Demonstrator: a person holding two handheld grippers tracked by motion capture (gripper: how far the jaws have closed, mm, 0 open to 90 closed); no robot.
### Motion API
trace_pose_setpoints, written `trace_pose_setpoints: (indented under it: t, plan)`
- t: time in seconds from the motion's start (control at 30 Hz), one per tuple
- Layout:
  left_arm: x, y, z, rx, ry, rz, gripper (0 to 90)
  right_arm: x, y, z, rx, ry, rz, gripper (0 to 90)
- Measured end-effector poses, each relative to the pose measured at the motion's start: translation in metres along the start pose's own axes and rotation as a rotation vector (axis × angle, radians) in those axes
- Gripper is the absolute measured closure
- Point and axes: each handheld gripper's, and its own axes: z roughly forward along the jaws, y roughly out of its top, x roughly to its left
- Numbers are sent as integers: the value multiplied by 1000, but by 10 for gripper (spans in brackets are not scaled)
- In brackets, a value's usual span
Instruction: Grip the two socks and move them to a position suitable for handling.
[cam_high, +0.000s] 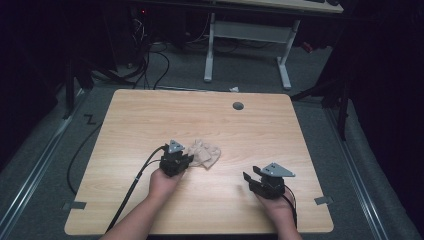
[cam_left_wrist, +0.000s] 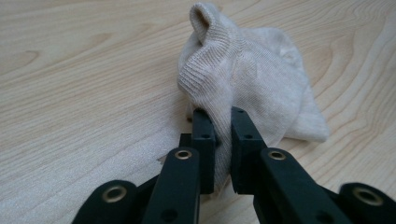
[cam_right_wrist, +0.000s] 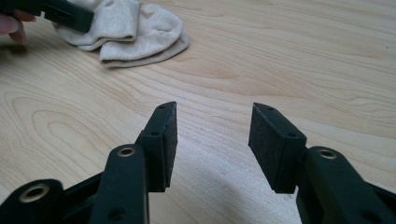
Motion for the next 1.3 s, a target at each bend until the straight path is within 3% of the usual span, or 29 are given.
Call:
trace_pose_setpoints:
  t: [0.23,0.47,0.67,0.77,0.9,1.03,1.2,1.3]
  plan:
    - [-6,0,-27,-76,-41,13,834,0,-1,1,9,1,2,523]
    - [-9,1,-59,-103,-85,26,833,-1,-1,3,9,-3,4,522]
    - [-15,-10,-95,-66,-104,74,832,1,-1,2,7,-3,-3,526]
    - [-16,-21,-102,-47,-104,65,832,2,0,2,5,-1,-2,529]
    - [-20,-33,-100,-17,-150,34,831,4,0,3,12,-1,-12,530]
    - [-30,-39,-91,56,-206,45,827,9,1,5,15,-3,-28,530]
    - [-36,-45,-73,140,-221,45,819,16,3,8,18,0,-56,528]
    - [-39,-46,-69,154,-223,56,801,21,5,8,19,-2,-81,518]
